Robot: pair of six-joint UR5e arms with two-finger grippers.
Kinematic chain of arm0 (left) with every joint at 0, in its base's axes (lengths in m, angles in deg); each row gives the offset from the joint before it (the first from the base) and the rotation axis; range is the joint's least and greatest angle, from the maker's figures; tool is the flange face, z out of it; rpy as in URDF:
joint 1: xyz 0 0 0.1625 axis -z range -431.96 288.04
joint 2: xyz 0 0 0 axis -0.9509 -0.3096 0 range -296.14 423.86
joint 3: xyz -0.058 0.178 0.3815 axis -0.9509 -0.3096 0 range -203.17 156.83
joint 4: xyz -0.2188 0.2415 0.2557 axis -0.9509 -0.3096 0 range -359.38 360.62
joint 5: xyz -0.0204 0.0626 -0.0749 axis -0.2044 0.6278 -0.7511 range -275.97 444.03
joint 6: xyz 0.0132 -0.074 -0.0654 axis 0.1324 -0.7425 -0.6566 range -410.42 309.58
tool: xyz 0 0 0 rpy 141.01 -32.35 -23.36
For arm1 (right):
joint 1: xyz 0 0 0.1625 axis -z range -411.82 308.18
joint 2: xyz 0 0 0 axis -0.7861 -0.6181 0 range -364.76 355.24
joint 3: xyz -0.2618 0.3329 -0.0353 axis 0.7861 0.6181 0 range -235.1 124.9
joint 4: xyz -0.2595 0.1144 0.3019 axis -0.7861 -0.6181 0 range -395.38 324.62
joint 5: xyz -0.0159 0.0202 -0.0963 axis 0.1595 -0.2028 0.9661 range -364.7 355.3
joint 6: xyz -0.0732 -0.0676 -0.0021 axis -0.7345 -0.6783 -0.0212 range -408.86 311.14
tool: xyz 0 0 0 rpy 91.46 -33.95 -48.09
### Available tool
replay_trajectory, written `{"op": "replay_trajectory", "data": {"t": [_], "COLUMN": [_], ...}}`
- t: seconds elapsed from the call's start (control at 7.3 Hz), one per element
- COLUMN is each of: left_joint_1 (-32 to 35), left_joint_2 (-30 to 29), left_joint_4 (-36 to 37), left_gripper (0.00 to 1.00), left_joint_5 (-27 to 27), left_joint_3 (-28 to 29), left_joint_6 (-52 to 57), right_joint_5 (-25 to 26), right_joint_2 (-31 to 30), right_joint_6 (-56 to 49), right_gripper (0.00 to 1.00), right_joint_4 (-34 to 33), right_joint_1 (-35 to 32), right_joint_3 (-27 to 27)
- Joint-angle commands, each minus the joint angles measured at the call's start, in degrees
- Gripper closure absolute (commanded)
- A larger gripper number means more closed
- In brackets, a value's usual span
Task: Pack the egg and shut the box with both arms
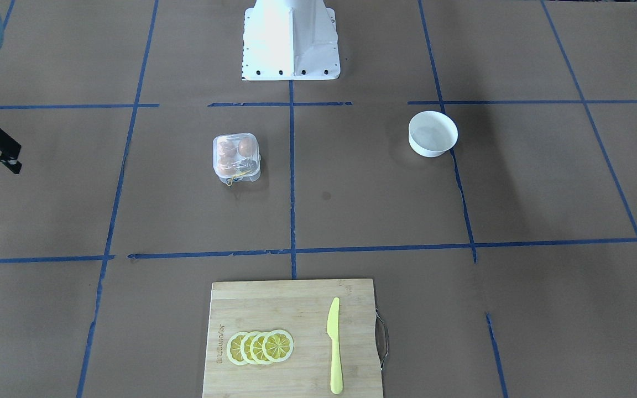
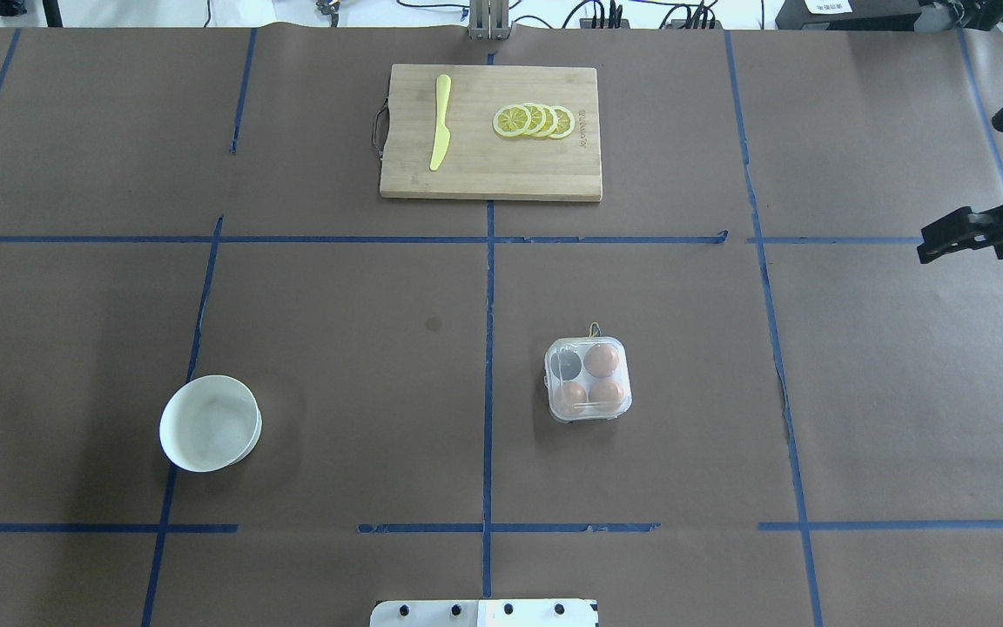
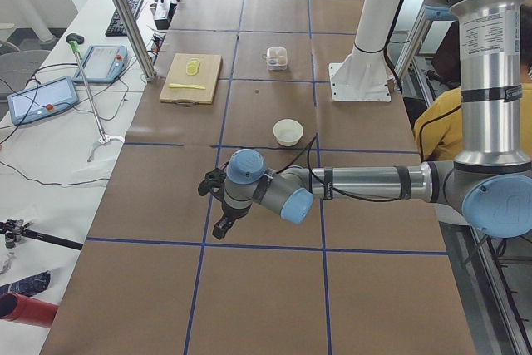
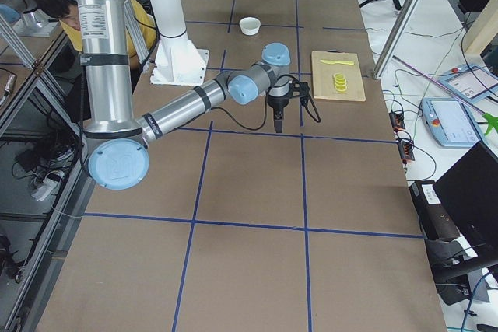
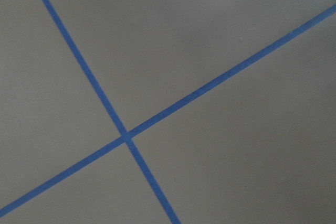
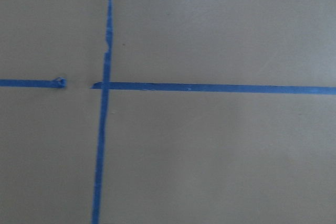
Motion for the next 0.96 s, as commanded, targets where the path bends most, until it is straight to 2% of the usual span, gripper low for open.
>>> {"op": "replay_trajectory", "data": {"t": [0.0, 0.14, 0.27, 0.55, 0.82], "left_joint_1": [0.1, 0.1, 0.1, -0.1, -0.1], "left_joint_2": [0.0, 0.4, 0.6, 0.9, 0.8], "left_joint_4": [-0.1, -0.1, 0.1, -0.3, -0.3], "left_gripper": [0.00, 0.00, 0.00, 0.00, 0.00], "left_joint_5": [0.4, 0.4, 0.4, 0.4, 0.5], "left_joint_3": [-0.1, 0.3, 1.4, 2.3, 3.0], "left_joint_6": [0.0, 0.1, 0.1, 0.0, -1.3], "right_joint_5": [-6.6, -9.0, -9.7, -9.6, -9.8], "right_joint_2": [-3.0, -3.3, -4.7, -7.8, -8.4], "right_joint_6": [-20.0, -27.3, -30.7, -30.7, -30.3], "right_gripper": [0.00, 0.00, 0.00, 0.00, 0.00], "right_joint_4": [0.1, 0.1, 0.2, 0.2, 1.2], "right_joint_1": [-11.2, -14.9, -16.6, -18.7, -18.7], "right_joint_3": [7.8, 11.6, 12.8, 12.9, 13.1]}}
